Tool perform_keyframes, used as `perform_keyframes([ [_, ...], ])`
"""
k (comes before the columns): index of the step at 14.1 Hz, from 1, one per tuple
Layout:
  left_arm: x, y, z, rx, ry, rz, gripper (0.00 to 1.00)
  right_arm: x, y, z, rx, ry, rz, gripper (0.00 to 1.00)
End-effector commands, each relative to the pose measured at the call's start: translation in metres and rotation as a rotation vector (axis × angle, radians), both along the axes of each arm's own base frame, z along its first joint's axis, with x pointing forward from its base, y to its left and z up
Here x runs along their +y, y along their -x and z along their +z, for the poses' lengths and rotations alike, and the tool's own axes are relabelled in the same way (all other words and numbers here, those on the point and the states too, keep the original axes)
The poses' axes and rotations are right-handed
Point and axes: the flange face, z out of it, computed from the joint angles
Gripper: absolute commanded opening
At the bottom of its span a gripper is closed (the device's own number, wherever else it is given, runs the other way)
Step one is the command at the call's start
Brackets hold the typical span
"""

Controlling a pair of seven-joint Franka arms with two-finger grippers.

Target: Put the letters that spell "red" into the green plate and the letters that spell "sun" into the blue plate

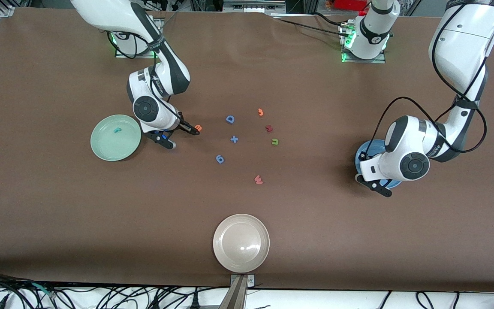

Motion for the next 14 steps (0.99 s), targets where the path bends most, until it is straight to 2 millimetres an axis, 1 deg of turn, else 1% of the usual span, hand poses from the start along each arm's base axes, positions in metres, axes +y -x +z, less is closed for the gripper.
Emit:
perform_keyframes([
  [1,0.007,0.000,0.005,-0.020,-0.016,-0.021,1.00,0.000,0.008,0.002,-0.016,-0.010,-0.022,0.97],
  [2,0.006,-0.001,0.007,-0.024,-0.014,-0.021,1.00,0.001,0.007,0.002,-0.021,-0.009,-0.036,0.96],
  [4,-0.002,-0.003,0.016,-0.032,-0.010,-0.032,1.00,0.015,0.013,0.003,-0.032,-0.014,-0.054,0.96],
  [6,-0.036,0.000,0.031,-0.049,0.012,-0.064,1.00,0.019,0.014,-0.001,-0.041,-0.015,-0.066,0.96],
  [8,-0.058,0.002,0.040,-0.060,0.034,-0.086,1.00,0.019,0.013,-0.003,-0.067,-0.022,-0.066,0.95],
  [9,-0.070,0.004,0.044,-0.065,0.043,-0.066,1.00,0.023,0.016,-0.004,-0.069,-0.022,-0.058,0.86],
  [10,-0.089,0.008,0.048,-0.072,0.041,-0.015,1.00,0.023,0.016,-0.004,-0.070,-0.022,-0.057,0.70],
  [12,-0.137,0.023,0.055,-0.094,0.001,0.118,1.00,0.023,0.015,-0.002,-0.073,-0.024,-0.055,0.70],
  [13,-0.165,0.032,0.055,-0.101,-0.019,0.157,1.00,0.023,0.015,0.000,-0.077,-0.025,-0.053,0.70],
  [14,-0.189,0.042,0.054,-0.107,-0.041,0.200,1.00,0.022,0.014,0.000,-0.080,-0.024,-0.054,0.70],
])
